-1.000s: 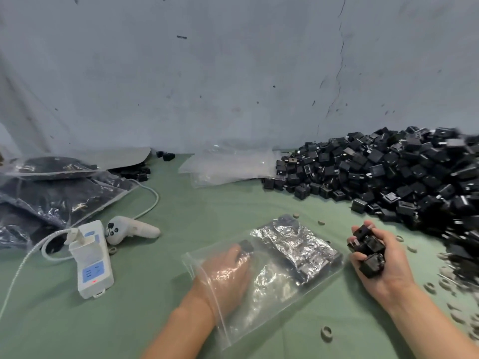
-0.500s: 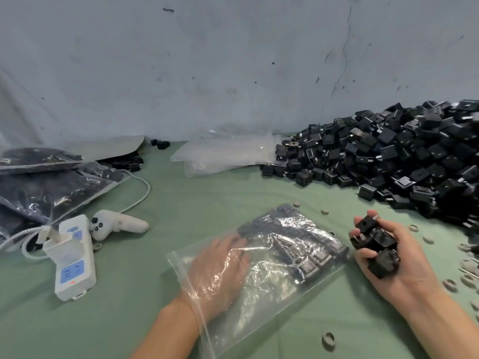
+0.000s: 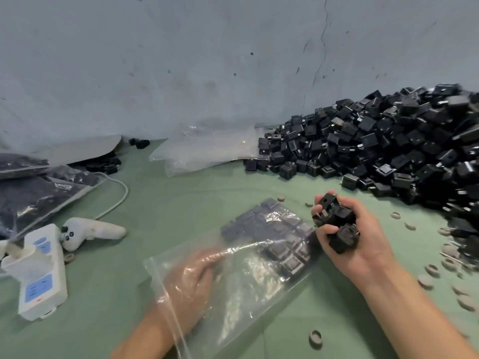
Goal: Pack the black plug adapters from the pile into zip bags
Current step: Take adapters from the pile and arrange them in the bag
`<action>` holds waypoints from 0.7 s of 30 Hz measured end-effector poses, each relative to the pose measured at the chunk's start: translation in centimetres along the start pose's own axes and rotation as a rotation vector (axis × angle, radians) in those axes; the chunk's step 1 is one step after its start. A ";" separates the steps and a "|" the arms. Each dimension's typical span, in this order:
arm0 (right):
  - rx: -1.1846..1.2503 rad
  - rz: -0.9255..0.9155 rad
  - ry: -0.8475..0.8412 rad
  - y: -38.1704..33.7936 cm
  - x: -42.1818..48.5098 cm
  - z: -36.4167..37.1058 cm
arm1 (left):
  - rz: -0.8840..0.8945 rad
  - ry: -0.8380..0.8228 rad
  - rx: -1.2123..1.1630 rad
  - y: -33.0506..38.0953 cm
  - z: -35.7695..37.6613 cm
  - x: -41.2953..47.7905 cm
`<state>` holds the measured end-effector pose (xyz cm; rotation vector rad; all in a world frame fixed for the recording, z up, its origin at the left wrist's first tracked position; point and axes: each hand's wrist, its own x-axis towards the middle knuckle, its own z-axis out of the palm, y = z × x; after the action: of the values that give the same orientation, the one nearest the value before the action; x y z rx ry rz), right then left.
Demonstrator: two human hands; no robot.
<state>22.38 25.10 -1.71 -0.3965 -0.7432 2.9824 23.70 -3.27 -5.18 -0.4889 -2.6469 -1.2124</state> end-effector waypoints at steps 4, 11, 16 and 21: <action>-0.074 0.032 -0.045 1.3 -0.2 1.4 | -0.137 0.221 -0.122 -0.1 -3.5 -1.0; -0.227 0.063 -0.123 4.3 -2.4 4.5 | -0.219 0.743 -0.338 0.7 -5.6 -1.9; -0.451 0.087 -0.300 7.3 -4.9 7.0 | -0.072 0.443 -0.399 5.2 -3.7 -2.3; -0.728 0.018 -0.436 10.1 -6.5 7.9 | 0.008 0.224 -0.287 7.0 -3.6 -1.7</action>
<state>26.85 11.88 1.82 0.2561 -1.8668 2.7236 28.00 -2.05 1.54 -0.3795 -2.2961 -1.5553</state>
